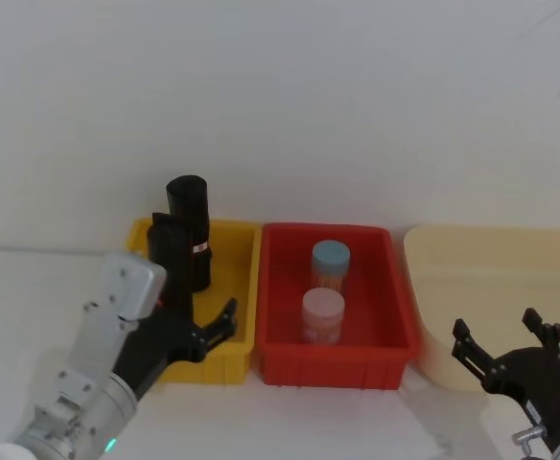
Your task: Pick up the garbage bag with the one hand and transfer it to the other hand.
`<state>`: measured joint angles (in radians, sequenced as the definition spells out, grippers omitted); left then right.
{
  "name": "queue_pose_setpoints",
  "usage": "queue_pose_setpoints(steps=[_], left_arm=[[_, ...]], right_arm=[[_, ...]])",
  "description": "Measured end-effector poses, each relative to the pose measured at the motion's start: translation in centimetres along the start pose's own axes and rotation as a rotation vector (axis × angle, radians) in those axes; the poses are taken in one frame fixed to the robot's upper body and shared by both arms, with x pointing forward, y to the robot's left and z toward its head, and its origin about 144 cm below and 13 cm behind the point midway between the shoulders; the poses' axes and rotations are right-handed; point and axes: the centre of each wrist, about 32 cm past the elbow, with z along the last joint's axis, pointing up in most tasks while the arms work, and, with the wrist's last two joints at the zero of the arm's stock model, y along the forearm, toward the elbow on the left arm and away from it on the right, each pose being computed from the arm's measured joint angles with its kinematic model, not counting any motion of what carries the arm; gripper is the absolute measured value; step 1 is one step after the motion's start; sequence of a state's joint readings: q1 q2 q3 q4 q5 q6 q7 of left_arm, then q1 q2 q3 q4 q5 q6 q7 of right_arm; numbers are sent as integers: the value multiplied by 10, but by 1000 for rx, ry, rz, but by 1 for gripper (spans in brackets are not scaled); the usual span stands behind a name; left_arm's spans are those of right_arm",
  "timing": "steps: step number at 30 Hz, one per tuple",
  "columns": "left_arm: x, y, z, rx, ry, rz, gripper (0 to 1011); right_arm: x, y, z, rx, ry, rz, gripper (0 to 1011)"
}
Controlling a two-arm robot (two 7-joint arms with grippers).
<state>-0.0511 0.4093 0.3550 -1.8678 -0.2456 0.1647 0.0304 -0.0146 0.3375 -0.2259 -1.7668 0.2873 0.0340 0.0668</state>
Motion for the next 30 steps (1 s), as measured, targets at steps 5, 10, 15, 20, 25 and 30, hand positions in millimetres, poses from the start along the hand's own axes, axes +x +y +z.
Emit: queue_pose_setpoints(steps=[5,10,15,20,25,30], left_arm=[[10,3,3,8,19,57,1000],[15,3,5,15,27,76,1000],[25,-1,7,28,35,88,1000],[33,-7,9,38,37,89,1000],[41,-14,10,48,37,94,1000],[46,-20,11,58,37,103,1000]], right_arm=[[0,0,0,0,0,0,1004],[0,0,0,0,0,0,1004],[0,0,0,0,0,0,1004],[0,0,0,0,0,0,1004],[0,0,0,0,0,0,1004],[0,0,0,0,0,0,1004]])
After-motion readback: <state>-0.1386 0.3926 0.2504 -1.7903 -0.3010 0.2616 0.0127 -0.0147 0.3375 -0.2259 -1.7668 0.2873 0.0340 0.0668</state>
